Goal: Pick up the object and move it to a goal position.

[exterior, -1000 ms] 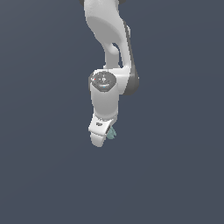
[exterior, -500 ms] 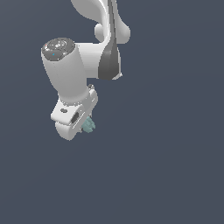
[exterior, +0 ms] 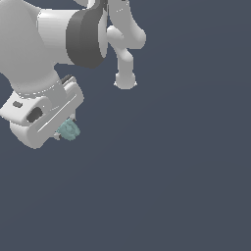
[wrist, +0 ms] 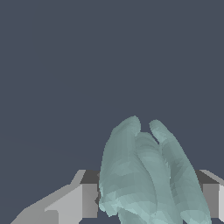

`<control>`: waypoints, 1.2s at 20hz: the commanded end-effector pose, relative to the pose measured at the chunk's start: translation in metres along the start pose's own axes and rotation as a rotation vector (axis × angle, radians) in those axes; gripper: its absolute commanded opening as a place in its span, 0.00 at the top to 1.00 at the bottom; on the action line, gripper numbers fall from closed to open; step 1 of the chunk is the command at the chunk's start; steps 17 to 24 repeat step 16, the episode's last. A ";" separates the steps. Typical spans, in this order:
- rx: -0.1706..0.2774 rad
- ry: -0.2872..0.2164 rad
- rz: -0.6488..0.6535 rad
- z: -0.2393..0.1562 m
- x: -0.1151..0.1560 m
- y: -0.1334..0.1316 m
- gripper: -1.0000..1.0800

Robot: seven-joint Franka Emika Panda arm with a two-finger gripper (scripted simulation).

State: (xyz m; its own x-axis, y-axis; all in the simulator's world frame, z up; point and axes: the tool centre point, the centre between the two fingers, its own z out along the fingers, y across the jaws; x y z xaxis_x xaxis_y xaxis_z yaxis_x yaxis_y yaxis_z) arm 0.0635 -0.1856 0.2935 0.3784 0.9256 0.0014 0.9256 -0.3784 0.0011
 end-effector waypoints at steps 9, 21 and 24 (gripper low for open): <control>0.001 -0.001 -0.001 -0.034 -0.028 0.020 1.00; 0.001 -0.001 0.000 -0.039 -0.033 0.023 1.00; 0.001 -0.001 0.000 -0.039 -0.033 0.023 1.00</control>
